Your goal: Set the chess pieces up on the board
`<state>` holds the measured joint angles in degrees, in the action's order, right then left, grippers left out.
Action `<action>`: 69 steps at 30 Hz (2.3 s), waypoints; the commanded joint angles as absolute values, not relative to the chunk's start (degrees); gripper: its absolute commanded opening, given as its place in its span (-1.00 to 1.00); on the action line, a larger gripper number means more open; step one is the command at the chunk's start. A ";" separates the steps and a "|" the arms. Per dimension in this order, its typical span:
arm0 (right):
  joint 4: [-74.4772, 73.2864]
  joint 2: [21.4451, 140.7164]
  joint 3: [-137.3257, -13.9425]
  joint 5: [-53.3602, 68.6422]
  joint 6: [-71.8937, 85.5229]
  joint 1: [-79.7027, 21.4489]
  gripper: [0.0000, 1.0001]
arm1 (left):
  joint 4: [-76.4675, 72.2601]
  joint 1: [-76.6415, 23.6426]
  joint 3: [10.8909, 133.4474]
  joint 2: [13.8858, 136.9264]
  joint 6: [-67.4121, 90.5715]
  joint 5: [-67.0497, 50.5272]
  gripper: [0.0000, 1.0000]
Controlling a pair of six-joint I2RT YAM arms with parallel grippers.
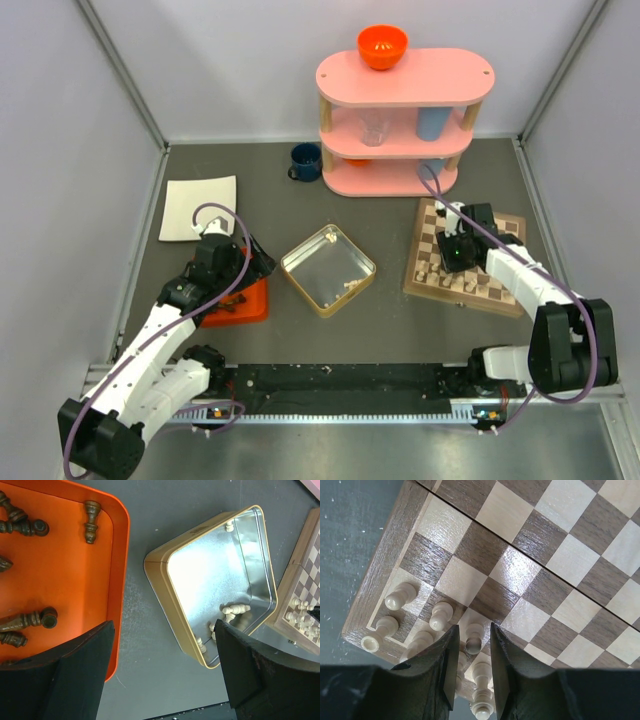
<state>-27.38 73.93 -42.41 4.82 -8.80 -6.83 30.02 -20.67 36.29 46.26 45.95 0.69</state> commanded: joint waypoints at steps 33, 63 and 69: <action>-32.08 72.33 -59.49 55.29 -28.23 -13.09 0.98 | 37.18 -1.85 46.23 46.75 30.85 -4.83 0.91; -31.91 61.44 -74.80 10.58 10.64 4.04 0.98 | 25.84 -1.85 47.21 40.44 24.35 -34.54 0.96; -31.11 54.60 -70.85 4.75 10.20 4.04 0.98 | 24.17 -1.85 45.09 36.48 22.07 -36.83 0.96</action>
